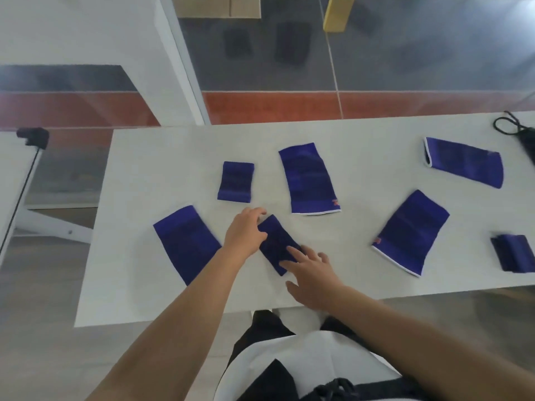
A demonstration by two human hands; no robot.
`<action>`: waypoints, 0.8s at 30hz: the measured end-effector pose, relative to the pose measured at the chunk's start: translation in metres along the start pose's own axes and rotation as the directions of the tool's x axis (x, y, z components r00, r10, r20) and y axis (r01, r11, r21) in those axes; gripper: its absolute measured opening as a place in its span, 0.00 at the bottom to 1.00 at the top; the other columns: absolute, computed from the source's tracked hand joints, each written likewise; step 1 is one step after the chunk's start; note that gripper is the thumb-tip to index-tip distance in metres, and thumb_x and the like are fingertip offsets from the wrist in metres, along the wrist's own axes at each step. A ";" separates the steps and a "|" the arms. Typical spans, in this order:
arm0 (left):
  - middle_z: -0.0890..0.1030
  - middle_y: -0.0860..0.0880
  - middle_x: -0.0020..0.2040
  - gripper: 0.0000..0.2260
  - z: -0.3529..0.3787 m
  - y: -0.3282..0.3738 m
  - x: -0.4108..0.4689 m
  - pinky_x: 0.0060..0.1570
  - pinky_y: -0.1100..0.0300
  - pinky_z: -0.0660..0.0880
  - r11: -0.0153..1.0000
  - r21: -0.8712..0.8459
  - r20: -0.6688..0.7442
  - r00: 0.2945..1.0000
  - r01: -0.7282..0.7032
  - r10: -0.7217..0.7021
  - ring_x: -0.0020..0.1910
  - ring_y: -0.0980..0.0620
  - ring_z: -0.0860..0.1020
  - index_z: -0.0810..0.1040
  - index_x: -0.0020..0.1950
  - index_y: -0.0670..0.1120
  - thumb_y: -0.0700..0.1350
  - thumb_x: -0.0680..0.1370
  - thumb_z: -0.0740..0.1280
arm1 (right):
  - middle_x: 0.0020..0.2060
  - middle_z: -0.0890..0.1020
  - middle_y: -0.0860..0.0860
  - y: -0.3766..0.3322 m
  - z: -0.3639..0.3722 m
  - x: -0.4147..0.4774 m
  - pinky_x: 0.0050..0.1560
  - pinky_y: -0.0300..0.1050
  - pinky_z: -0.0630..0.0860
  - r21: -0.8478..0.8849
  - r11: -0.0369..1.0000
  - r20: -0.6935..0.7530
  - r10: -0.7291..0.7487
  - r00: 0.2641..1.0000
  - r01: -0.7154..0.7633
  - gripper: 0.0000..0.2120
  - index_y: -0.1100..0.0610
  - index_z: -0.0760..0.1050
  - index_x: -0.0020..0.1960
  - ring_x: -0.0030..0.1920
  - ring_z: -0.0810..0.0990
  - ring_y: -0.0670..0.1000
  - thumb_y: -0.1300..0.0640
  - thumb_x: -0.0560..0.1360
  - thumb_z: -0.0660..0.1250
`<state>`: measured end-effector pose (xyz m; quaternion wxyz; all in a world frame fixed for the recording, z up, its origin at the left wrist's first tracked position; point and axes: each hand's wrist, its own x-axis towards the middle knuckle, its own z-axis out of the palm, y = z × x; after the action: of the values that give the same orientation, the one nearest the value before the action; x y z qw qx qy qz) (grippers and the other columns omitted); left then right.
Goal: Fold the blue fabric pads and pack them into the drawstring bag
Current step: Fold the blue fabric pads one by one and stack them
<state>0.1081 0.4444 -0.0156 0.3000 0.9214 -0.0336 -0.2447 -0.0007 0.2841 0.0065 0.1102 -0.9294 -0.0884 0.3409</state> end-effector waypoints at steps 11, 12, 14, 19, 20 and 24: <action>0.83 0.44 0.57 0.17 -0.027 0.012 -0.004 0.54 0.54 0.79 0.915 -0.360 0.266 0.960 0.183 -0.088 0.54 0.46 0.81 0.79 0.63 0.44 0.36 0.74 0.73 | 0.77 0.66 0.48 0.002 0.005 0.003 0.75 0.53 0.60 0.440 0.889 -0.233 0.251 0.939 -0.128 0.23 0.47 0.71 0.72 0.77 0.61 0.52 0.50 0.78 0.67; 0.83 0.44 0.56 0.16 -0.032 0.017 -0.007 0.52 0.55 0.80 0.912 -0.372 0.284 0.957 0.175 -0.067 0.53 0.46 0.82 0.79 0.62 0.44 0.36 0.75 0.72 | 0.76 0.68 0.49 0.003 -0.001 0.002 0.73 0.52 0.64 0.574 0.805 -0.251 0.344 0.905 -0.147 0.25 0.48 0.70 0.73 0.75 0.65 0.52 0.51 0.77 0.69; 0.83 0.46 0.54 0.14 -0.044 0.033 -0.014 0.48 0.57 0.80 0.906 -0.396 0.317 0.948 0.150 -0.018 0.51 0.48 0.82 0.80 0.60 0.46 0.36 0.75 0.72 | 0.73 0.70 0.50 0.008 -0.019 -0.004 0.66 0.50 0.70 0.836 0.526 -0.169 0.521 0.837 -0.158 0.32 0.49 0.67 0.75 0.72 0.69 0.53 0.53 0.74 0.74; 0.85 0.43 0.53 0.15 -0.091 0.080 -0.038 0.40 0.62 0.81 0.793 -0.605 0.352 0.919 0.077 0.179 0.49 0.48 0.85 0.80 0.60 0.43 0.35 0.74 0.73 | 0.67 0.78 0.50 0.027 -0.061 -0.032 0.63 0.57 0.73 0.988 -0.151 0.101 0.442 0.891 -0.038 0.26 0.48 0.72 0.69 0.67 0.74 0.55 0.55 0.74 0.74; 0.85 0.43 0.54 0.15 -0.101 0.089 -0.043 0.43 0.61 0.81 0.756 -0.652 0.340 0.913 0.055 0.227 0.51 0.46 0.85 0.80 0.60 0.44 0.36 0.74 0.73 | 0.66 0.79 0.52 0.028 -0.066 -0.039 0.66 0.60 0.72 0.973 -0.230 0.087 0.383 0.919 0.003 0.22 0.49 0.73 0.68 0.67 0.76 0.56 0.56 0.75 0.72; 0.84 0.43 0.58 0.16 -0.129 0.104 -0.057 0.54 0.52 0.82 0.529 -0.845 0.312 0.878 0.080 0.364 0.58 0.44 0.83 0.79 0.64 0.42 0.35 0.76 0.70 | 0.65 0.81 0.56 0.022 -0.087 -0.063 0.68 0.66 0.72 0.888 -0.410 -0.138 0.194 0.971 0.208 0.24 0.56 0.74 0.70 0.66 0.78 0.60 0.57 0.75 0.72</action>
<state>0.1279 0.4403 0.1589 0.7058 0.5737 -0.0585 -0.4113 0.0107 0.2351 0.1046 0.8514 -0.4403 0.2466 0.1428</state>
